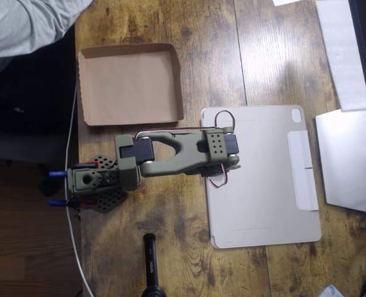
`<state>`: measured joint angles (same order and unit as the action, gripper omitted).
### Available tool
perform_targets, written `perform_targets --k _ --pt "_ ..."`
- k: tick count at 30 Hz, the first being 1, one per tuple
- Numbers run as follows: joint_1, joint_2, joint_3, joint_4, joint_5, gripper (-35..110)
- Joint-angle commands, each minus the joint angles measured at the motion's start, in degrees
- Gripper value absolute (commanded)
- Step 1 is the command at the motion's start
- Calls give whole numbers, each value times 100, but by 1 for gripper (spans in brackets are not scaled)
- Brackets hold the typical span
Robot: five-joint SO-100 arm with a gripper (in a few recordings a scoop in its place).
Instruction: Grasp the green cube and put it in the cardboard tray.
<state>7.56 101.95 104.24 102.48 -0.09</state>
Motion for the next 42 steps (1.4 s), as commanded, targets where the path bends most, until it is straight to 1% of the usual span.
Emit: perform_targets --k 1,17,20,23,26,29,36,37,42 --pt "-606 826 457 -413 378 0" --pt "-598 782 466 -466 378 0" --pt "-431 826 378 -589 308 0" --pt "-114 782 272 -932 325 0" --pt "35 343 -44 -1072 308 0" --pt "88 -193 -448 -888 79 0" --pt "158 -246 -729 -923 -888 4" --pt "229 -264 -879 -905 -896 4" --pt "413 -316 -2145 35 -853 5"
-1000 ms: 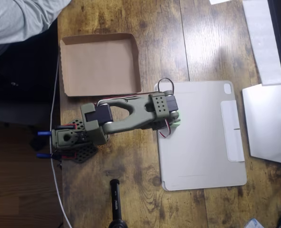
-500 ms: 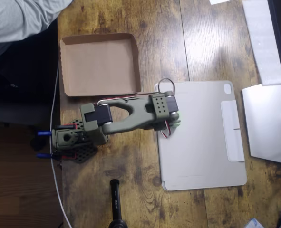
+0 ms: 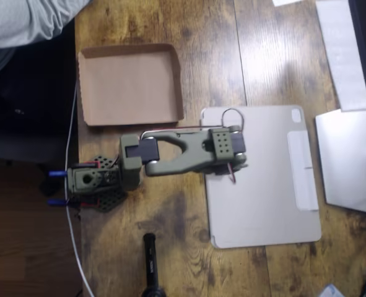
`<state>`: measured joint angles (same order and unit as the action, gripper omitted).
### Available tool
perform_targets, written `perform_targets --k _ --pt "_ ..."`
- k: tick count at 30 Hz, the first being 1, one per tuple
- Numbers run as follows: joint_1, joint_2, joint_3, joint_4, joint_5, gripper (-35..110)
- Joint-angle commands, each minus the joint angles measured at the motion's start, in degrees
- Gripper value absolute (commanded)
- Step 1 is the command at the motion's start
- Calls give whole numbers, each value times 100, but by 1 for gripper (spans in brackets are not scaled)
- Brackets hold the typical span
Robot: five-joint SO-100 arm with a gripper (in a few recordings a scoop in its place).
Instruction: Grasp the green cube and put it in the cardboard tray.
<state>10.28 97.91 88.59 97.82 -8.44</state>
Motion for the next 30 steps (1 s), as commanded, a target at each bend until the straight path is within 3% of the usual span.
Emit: perform_targets --k 1,17,30 --pt "105 202 -686 501 9 5" --pt "-1424 -694 -1828 475 308 7" --pt "-1107 -879 -1784 79 35 20"
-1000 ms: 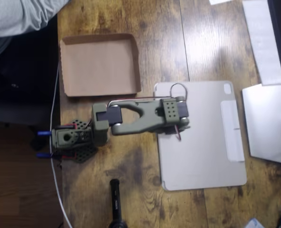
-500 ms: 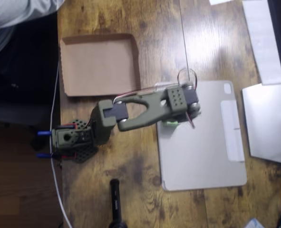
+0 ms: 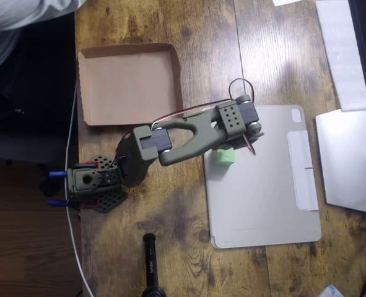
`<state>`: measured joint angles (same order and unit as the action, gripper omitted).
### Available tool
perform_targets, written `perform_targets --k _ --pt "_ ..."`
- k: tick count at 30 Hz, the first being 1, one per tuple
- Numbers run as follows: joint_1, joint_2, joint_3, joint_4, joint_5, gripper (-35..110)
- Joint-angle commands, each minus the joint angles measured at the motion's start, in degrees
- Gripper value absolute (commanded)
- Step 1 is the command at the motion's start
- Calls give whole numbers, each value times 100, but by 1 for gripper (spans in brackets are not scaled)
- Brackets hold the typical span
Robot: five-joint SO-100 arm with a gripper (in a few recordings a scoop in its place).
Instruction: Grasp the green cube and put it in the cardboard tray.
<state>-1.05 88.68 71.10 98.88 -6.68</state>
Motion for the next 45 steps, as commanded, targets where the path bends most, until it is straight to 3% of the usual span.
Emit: perform_targets --k 1,12,32,45 --pt "62 44 0 -70 -158 20" --pt "308 53 1151 -1125 -264 24" --pt "545 149 2259 -1995 -483 25" --pt "721 237 2505 -2232 -562 7"
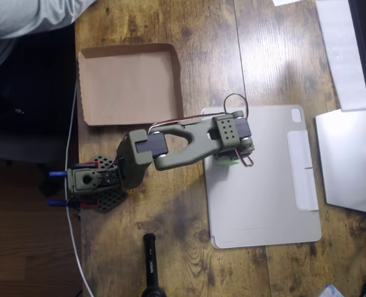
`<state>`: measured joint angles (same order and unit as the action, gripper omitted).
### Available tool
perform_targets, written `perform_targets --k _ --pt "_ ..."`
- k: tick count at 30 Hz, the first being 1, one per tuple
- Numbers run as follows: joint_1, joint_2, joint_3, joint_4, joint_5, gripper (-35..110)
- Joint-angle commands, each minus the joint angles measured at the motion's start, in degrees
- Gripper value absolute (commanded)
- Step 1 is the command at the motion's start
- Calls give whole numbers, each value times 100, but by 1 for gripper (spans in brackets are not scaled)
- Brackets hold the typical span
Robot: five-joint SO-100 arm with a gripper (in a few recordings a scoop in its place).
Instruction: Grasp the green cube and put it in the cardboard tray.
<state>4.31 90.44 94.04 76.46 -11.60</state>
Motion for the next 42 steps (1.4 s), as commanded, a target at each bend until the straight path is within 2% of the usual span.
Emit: perform_targets --k 1,9,13,24,28,32,42 --pt "185 62 246 -26 -88 7" --pt "202 70 545 -246 -220 7" --pt "211 88 554 -325 -316 21" --pt "299 132 1230 -1160 -360 21" --pt "334 123 1556 -1547 -378 20" --pt "343 123 1679 -1723 -387 9" --pt "343 272 1063 -1063 -290 6"
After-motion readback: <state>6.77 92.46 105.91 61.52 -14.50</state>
